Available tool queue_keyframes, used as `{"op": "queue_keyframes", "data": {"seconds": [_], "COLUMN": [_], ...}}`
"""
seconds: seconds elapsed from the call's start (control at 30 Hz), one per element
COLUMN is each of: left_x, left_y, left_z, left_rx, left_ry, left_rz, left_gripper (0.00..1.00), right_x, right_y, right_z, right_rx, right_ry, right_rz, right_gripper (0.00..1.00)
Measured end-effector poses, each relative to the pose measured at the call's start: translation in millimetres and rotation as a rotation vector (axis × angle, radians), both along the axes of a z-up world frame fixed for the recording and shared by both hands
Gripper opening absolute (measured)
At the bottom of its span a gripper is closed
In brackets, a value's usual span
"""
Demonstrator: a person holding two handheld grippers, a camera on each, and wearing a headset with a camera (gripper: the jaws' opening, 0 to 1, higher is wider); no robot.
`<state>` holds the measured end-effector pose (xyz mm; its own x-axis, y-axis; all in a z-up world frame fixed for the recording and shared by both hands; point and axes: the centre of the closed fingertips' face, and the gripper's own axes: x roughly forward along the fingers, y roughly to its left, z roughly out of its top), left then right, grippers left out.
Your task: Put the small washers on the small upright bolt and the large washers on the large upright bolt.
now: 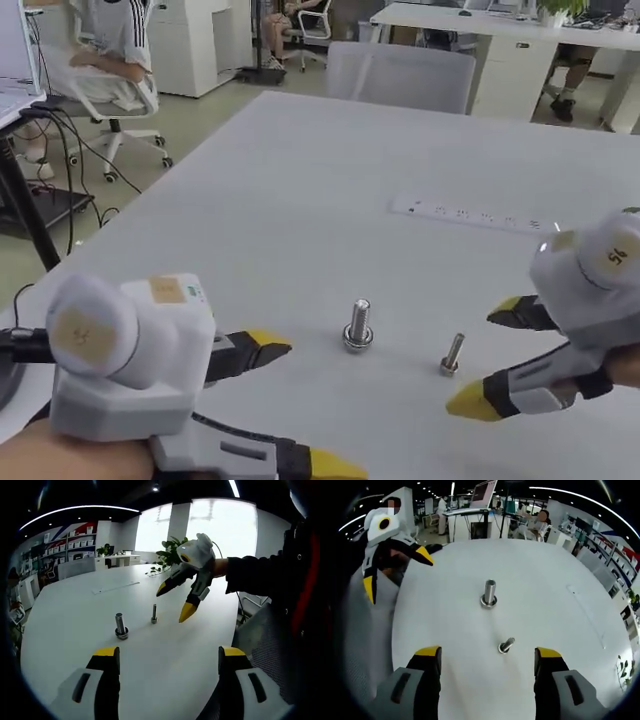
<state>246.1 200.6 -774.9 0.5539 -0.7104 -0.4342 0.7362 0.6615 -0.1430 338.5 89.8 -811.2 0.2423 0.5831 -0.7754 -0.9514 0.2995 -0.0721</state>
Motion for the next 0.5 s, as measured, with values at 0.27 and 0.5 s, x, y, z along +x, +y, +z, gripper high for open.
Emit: {"op": "queue_keyframes", "data": {"seconds": [0.27,0.5], "left_x": [4.0,6.3], "left_y": [5.2,3.2], "left_z": [1.0,2.3], "left_rx": [-0.005,-0.005], "left_ry": [-0.01,-0.018], "left_rz": [0.008,-0.007], "left_gripper": [0.81,0.81], "right_x": [-14.0,-26.9], "right_y": [-2.3,-7.3], "right_z": [4.8,14.0], "right_rx": [0.071,0.143], "right_ry": [-0.013,-0.029], "right_rz": [-0.058,-0.126], "right_gripper": [0.8,0.81]}}
